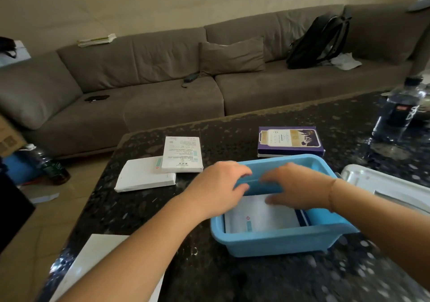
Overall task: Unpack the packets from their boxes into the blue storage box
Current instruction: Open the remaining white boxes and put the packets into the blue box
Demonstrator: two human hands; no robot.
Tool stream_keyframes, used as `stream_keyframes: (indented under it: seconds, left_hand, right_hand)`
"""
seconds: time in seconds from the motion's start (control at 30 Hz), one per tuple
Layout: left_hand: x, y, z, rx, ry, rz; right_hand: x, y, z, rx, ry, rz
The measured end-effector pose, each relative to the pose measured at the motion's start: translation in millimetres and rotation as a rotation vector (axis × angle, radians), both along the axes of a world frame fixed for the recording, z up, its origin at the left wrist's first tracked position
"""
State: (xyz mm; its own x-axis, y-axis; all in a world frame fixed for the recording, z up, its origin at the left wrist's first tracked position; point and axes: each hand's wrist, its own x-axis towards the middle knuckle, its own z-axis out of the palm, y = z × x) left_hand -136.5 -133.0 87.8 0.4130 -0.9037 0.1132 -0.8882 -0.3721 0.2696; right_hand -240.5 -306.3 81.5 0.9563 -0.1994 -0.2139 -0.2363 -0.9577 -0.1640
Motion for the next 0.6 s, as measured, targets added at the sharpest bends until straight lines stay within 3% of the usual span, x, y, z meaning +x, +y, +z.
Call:
stream_keyframes:
  seconds: [0.07, 0.13, 0.23, 0.33, 0.43, 0.5, 0.6]
  left_hand:
    - [1, 39, 2, -0.296, 0.041, 0.043]
    - [0, 87, -10, -0.509, -0.032, 0.109]
    - [-10, 160, -44, -0.421, -0.073, 0.223]
    - [-26, 208, -79, -0.033, -0.178, 0.259]
    - [-40, 228, -100, 0.178, -0.159, 0.309]
    - [-42, 234, -109, 0.103, -0.199, 0.331]
    - [-45, 239, -119, -0.177, -0.178, 0.334]
  right_hand:
    - [-11, 14, 21, 0.082, -0.241, -0.068]
    - [-29, 41, 37, 0.216, -0.607, -0.038]
    - [-62, 94, 46, 0.421, -0.942, 0.127]
    - [-71, 141, 24, 0.62, -0.819, 0.229]
    - [-54, 175, -23, 0.598, -0.527, 0.189]
    - [-40, 187, -59, 0.545, -0.374, 0.131]
    - [-27, 198, -84, 0.544, -0.215, 0.039]
